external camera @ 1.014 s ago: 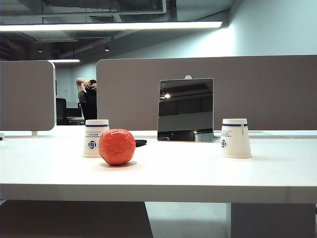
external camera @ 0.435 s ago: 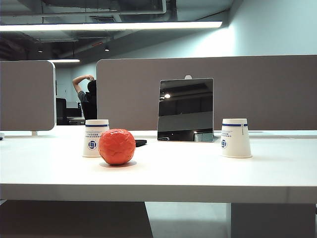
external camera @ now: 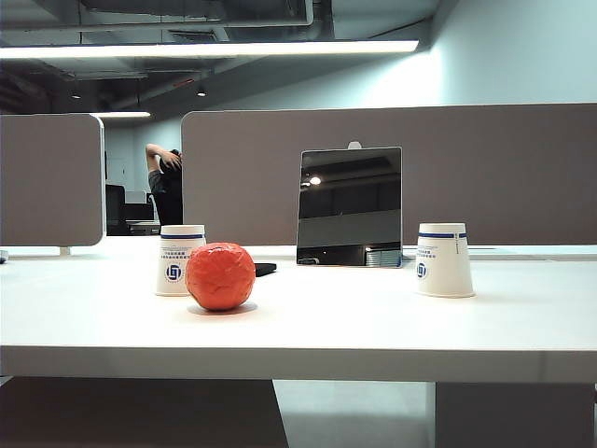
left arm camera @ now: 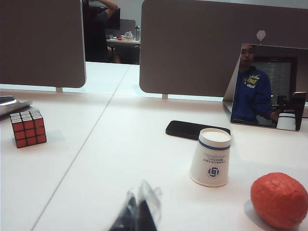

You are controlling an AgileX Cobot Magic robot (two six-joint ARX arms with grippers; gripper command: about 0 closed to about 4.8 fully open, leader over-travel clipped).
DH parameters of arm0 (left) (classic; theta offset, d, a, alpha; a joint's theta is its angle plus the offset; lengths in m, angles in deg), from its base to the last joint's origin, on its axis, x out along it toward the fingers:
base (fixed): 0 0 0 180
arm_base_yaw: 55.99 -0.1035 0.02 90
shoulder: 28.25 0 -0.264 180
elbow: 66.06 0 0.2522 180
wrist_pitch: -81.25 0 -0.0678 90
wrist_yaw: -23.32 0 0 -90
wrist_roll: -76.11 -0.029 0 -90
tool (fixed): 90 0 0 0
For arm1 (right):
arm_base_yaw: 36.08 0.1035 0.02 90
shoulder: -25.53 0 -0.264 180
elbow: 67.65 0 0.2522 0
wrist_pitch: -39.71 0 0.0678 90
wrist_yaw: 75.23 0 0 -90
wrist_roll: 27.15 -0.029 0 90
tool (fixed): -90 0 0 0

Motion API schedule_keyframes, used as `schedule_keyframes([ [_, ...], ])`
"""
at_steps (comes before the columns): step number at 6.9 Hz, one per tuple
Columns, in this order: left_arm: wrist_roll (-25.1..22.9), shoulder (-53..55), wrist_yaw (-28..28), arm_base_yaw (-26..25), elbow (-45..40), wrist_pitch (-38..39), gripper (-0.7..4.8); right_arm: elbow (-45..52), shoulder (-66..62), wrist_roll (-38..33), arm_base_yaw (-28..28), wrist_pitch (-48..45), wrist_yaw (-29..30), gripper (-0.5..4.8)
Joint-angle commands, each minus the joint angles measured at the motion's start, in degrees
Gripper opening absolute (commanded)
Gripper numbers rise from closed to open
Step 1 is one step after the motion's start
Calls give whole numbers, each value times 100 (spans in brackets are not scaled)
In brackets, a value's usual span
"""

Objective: Carefully pick up the cup on the right and stack it on top of the cup on the left.

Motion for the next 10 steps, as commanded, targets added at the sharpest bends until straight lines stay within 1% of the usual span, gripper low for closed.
schedule_keyframes([
  [1, 151, 2, 667, 0, 9, -125, -5, -7, 9, -9, 0, -118, 11, -5],
  [3, 151, 0, 824, 0, 11, -127, -5, -7, 9, -9, -2, -120, 11, -5],
  [4, 151, 2, 1137, 0, 11, -151, -5, -7, 9, -11, 0, -155, 37, -5],
  [5, 229, 0, 1572, 0, 11, -243, -5, -7, 9, -11, 0, -382, 352, -5],
  [6, 643, 2, 2533, 2, 11, -828, -5, -28, 9, -11, 0, -1113, 933, -5],
  [7, 667, 2, 2625, 2, 11, -874, -5, -55, 9, -11, 0, -1141, 1019, -5],
  [8, 737, 2, 2927, 2, 11, -896, -5, -160, 9, -26, 0, -1147, 1250, -5],
  [9, 734, 2, 3086, 2, 11, -896, -5, -328, 9, -33, 0, -1137, 1290, -5],
  [10, 730, 2, 3029, 2, 11, -896, -5, -564, 9, -28, -2, -1075, 1276, -5],
])
